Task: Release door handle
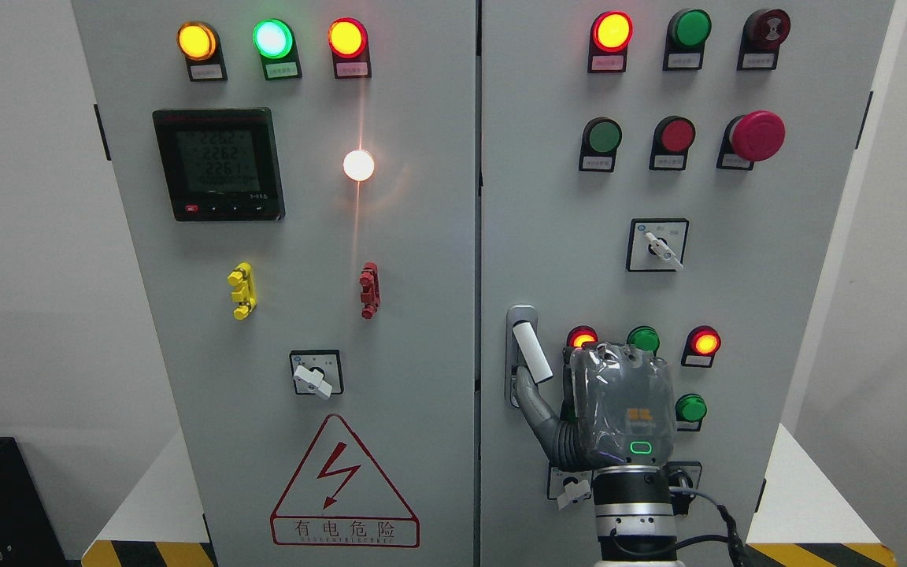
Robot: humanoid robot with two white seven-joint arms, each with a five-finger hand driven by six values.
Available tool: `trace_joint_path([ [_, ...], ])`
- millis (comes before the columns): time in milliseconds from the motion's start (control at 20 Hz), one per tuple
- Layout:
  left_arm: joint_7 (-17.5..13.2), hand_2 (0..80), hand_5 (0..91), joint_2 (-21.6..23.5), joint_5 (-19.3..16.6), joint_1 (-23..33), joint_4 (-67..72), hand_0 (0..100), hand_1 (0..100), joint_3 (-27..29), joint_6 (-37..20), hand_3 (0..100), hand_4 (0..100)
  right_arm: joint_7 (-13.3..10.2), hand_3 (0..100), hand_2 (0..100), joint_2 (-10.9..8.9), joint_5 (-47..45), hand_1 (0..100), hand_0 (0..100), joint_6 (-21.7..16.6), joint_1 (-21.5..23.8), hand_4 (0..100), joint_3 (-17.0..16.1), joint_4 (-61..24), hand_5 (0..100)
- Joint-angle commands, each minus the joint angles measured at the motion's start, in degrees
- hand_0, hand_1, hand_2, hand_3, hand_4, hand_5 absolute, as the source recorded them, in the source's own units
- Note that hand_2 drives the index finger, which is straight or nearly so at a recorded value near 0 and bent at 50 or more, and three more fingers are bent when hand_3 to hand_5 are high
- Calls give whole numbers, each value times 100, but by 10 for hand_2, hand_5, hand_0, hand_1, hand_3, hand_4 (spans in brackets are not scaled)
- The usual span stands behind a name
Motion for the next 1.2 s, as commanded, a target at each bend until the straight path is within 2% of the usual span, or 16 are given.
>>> trace_joint_path([
  [0, -4, 0, 0, 0, 0, 0, 0, 120, 556, 0, -4, 0, 0, 8, 1000, 1000, -1, 0, 332, 499, -12, 10, 963, -31, -43, 1000],
  [1152, -4, 0, 0, 0, 0, 0, 0, 120, 556, 0, -4, 0, 0, -1, 1000, 999, -1, 0, 345, 497, 67, 37, 963, -66, -60, 1000],
])
